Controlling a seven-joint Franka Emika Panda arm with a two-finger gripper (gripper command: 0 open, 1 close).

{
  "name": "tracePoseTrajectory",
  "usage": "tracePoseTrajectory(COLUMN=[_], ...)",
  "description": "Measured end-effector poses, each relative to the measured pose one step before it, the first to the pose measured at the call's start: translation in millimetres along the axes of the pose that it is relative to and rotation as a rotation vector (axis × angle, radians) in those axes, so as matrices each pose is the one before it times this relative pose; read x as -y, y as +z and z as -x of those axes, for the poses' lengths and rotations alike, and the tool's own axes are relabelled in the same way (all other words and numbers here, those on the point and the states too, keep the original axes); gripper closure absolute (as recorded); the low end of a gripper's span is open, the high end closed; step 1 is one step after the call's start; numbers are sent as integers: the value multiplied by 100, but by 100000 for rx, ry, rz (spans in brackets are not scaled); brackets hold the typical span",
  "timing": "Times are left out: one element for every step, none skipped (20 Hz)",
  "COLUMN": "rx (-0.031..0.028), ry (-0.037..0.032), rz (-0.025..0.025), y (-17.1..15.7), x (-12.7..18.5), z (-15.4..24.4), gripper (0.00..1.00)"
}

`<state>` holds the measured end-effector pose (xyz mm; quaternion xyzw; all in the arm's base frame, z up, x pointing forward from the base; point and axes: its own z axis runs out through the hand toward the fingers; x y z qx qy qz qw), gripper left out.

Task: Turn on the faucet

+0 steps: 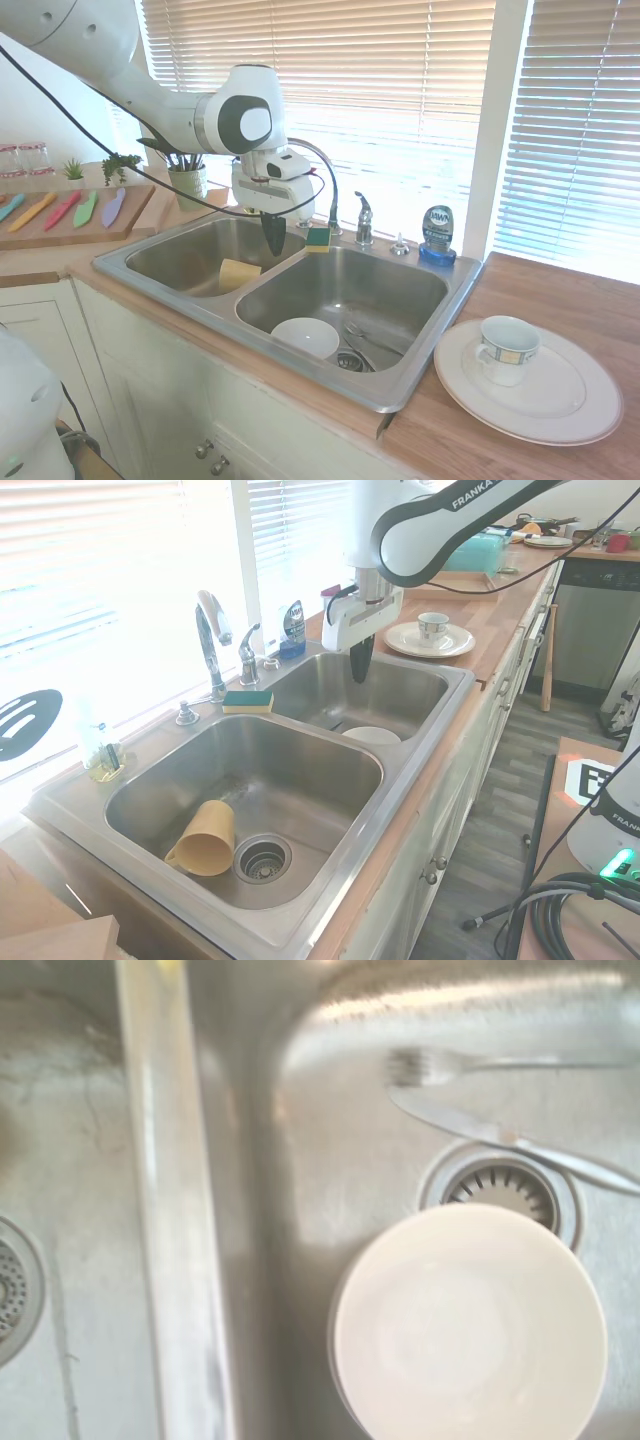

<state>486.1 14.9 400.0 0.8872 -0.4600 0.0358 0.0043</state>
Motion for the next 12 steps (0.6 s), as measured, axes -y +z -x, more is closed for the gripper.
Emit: tracePoseTrajectory(rx=[108, 130, 179, 71, -10, 5, 25, -2, -12, -5, 16, 41], ry=[263, 220, 116, 38, -43, -55, 16, 23, -3, -6, 22, 44], rz=[91, 15, 51, -87, -106, -53, -73, -87, -61, -33, -29, -34], y=[205, 133, 92, -21, -47, -22, -25, -38, -30, -16, -10, -7], x=[-147, -90, -55, -10, 19, 22, 2, -1, 5, 4, 0, 0], z=[-25, -6, 31, 41, 44, 42, 23, 12, 14, 9, 3, 2], gripper=[100, 0, 0, 0, 0, 0, 0, 0, 0, 0, 0, 0])
